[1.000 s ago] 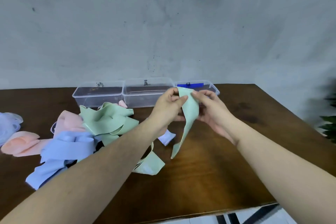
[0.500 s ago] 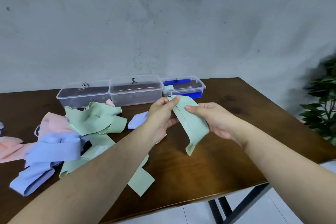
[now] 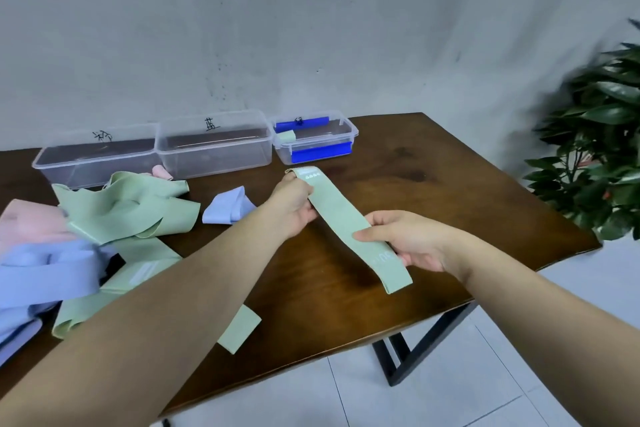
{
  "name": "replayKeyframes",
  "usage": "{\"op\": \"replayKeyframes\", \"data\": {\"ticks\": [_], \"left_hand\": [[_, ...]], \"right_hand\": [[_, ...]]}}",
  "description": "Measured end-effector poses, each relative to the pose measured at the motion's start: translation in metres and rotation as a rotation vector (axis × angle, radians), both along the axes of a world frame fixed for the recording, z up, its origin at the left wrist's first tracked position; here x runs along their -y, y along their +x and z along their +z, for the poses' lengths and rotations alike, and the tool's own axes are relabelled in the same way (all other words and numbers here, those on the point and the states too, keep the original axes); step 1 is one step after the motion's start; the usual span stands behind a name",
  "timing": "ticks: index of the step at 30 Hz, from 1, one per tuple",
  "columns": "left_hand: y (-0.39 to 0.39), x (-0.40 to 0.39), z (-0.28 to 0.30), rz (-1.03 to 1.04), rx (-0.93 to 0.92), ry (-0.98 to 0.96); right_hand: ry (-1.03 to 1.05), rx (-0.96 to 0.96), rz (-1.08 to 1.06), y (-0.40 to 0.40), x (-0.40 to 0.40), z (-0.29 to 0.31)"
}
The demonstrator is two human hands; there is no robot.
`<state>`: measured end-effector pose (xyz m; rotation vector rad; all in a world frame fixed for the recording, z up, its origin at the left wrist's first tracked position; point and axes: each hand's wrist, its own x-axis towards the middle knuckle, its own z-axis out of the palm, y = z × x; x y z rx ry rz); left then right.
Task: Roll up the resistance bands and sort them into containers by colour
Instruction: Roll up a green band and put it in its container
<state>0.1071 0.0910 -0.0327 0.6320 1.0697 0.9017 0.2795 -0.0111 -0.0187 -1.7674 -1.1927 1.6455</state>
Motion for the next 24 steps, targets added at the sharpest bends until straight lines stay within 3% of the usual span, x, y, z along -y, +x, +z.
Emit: {"op": "replayKeyframes", "data": {"ticks": [5,10,15,21,24], "left_hand": [[0.015,-0.018,-0.005,0.018,-0.083,0.111],[0.024,-0.041,-0.024,0.034,-0.205,0.102],[0.027,-0.051,-0.042,0.141,-0.418,0.128],[0.021,-0.013,-0.045,0.078,-0.733,0.404],[0.016,0.019,-0.043,-0.053,-0.786,0.52]], "right_hand": [[-0.009,0.02,0.05,0.001,-0.01,-0.016],[0.068,0.307,0.263,0.003,-0.022,-0.03],[0.375,0.776,0.422,0.022,-0.025,-0.043],[0.662,0.644,0.475,0.044,-0.019,-0.056],[0.788,0.529,0.474,0.058,-0.013,-0.062]]}}
